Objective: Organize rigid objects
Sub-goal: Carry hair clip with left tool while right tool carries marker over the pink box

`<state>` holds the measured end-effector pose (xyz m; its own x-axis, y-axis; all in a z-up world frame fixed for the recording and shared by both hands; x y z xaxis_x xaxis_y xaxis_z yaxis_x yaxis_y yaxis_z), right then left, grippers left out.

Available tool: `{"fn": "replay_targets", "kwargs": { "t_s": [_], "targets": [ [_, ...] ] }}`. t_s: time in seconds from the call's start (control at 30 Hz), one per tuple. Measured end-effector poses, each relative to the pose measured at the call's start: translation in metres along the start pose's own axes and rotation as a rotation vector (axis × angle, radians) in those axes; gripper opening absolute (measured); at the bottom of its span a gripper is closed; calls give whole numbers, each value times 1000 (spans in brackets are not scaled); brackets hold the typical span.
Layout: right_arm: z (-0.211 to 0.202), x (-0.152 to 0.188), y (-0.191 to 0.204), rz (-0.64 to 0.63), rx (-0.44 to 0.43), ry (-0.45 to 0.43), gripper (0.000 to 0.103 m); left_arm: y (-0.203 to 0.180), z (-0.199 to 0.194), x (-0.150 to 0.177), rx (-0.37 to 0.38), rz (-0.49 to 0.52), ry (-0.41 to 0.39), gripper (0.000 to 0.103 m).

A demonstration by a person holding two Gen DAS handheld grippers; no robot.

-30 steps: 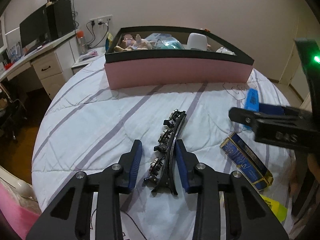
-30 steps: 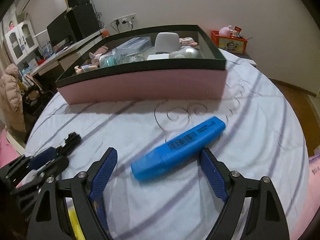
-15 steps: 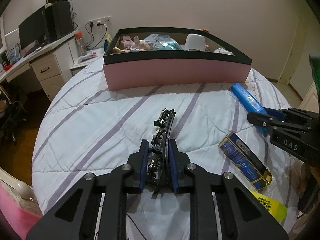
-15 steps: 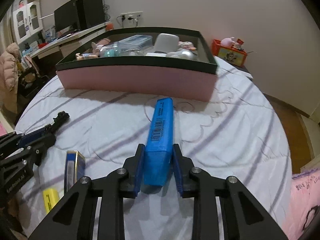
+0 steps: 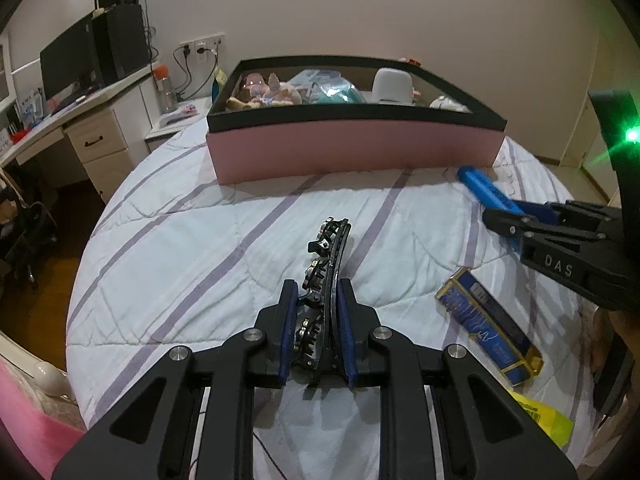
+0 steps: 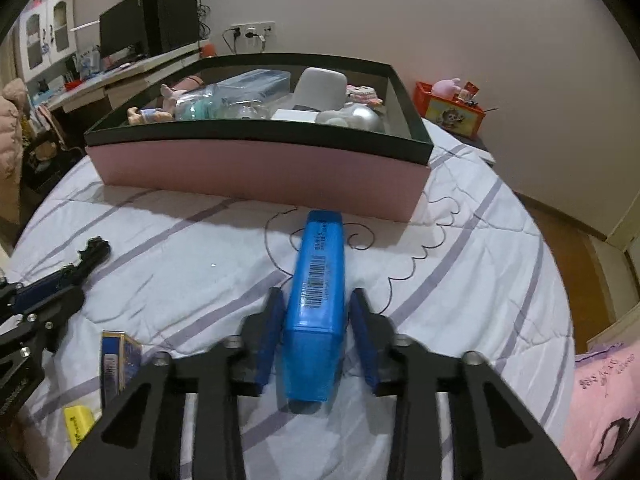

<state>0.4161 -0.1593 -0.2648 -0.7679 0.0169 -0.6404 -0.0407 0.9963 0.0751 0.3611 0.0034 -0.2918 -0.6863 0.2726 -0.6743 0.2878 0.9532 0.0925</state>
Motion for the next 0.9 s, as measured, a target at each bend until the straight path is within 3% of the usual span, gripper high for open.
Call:
{"fn": "replay_targets", "kwargs": {
  "t_s": [0.5, 0.9],
  "targets": [
    [-66, 4, 20, 76, -205, -151, 27, -13, -48, -27, -19, 5, -114, 19],
    [-144, -6, 42, 43, -213, -343, 27, -33, -115, -60, -74, 50, -255, 19]
  ]
}}
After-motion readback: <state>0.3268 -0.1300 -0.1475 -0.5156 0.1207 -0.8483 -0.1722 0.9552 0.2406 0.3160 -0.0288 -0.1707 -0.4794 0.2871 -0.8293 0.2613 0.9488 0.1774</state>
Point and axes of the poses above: each gripper's, at about its wrist camera, not at the fingertips, and z roughly the way its jaws point, y to its left, x to its underside, the point moved 6 cm from there along z, roughly the way its jaws point, and after that the axes turned 10 degrees about z, right-handed, at the moved point
